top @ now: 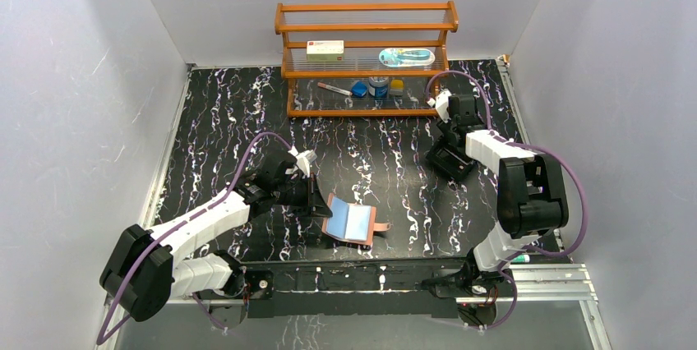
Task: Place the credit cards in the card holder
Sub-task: Adjust the credit card in the storage box.
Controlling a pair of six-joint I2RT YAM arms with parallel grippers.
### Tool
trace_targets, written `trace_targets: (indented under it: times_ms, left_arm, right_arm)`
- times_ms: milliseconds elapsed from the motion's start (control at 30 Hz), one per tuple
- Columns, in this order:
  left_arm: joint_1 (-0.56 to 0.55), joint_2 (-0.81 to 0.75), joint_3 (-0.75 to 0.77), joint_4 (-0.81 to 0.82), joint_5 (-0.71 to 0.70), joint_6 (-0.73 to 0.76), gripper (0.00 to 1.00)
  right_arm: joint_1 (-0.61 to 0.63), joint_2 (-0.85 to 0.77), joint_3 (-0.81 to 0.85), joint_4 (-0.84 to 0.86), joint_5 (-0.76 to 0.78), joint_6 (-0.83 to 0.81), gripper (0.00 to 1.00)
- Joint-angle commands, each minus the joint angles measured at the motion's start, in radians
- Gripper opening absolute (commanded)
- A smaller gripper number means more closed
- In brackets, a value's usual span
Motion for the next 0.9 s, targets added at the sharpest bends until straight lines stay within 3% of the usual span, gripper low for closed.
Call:
trace_targets:
  times_ms: [0,667,767,867]
  left_arm:
    - [-0.005,-0.024,0.001,0.011,0.023,-0.012,0.0]
    - [-0.005,-0.01,-0.006,0.023,0.028,-0.012,0.0]
    - [-0.005,-0.01,-0.005,0.023,0.028,-0.01,0.0]
    - [-0.005,-0.01,-0.003,0.022,0.026,-0.01,0.0]
  right_arm:
    - [-0.011,0.0,0.055,0.045,0.014,-0.007,0.58]
    - [-0.013,0.015,0.047,0.044,-0.002,-0.002,0.27]
    - [-0.015,0.011,0.06,0.005,-0.033,0.014,0.29]
    - [-0.014,-0.013,0.064,-0.036,-0.093,0.027,0.4]
